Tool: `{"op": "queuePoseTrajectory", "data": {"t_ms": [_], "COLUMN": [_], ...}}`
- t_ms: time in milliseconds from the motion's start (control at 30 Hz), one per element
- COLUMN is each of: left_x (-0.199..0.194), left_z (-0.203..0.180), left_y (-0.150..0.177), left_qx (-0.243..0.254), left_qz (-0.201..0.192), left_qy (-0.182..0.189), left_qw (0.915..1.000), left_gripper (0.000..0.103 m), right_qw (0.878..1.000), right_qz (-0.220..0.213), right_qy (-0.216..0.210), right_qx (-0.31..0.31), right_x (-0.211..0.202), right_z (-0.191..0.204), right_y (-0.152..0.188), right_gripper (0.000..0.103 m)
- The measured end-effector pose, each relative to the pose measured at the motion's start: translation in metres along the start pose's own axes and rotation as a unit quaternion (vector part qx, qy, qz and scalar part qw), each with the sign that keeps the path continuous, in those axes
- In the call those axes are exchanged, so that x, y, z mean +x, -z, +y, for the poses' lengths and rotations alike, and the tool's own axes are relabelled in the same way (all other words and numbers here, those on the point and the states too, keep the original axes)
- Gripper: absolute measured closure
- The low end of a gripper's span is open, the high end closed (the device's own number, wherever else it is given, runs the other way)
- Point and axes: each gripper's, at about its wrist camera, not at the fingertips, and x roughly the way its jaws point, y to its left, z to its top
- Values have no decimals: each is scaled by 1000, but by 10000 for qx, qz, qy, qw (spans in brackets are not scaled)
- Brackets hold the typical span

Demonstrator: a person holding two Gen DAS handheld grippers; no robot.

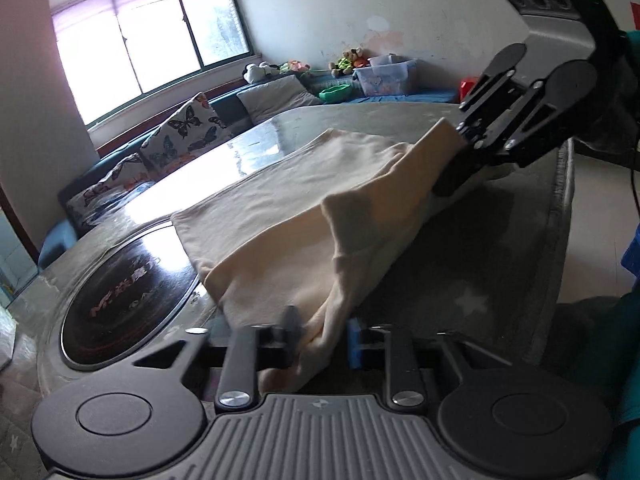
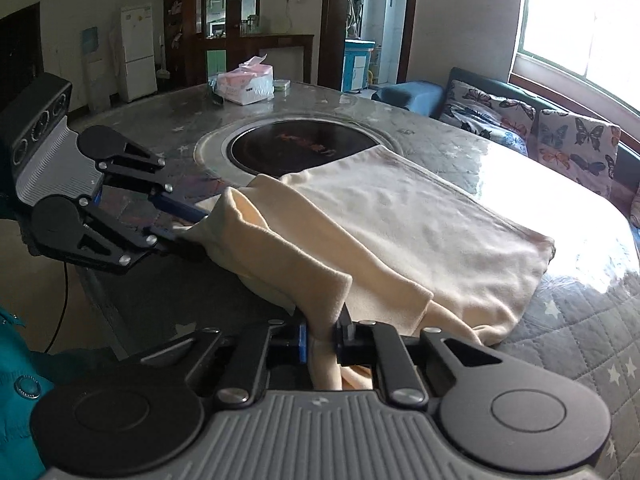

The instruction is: Fold clothes

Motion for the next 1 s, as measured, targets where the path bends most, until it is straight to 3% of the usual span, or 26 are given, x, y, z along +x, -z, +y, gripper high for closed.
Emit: {"op": "queuePoseTrajectory", "data": {"t_ms": [167, 600, 1000], "left_x": [-15, -92, -54], "left_z": [-3, -44, 2], "left_y": [-5, -6, -41], "left_qx": [-98, -128, -425], "left_qz": [-199, -384, -581], "left_qy": [71, 440, -13], "left_qw": [9997, 9982, 9974], "left_gripper": [96, 97, 97], "right_qw": [9998, 9978, 9981], "right_qz": [-182, -283, -423], "right_qy": [-24, -454, -319], "right_qx": [-56, -388, -309], "right_x": [-13, -86, -71], "right_z": [5, 35, 6], "right_y": [-1, 7, -30], "right_gripper": [94, 94, 94]}}
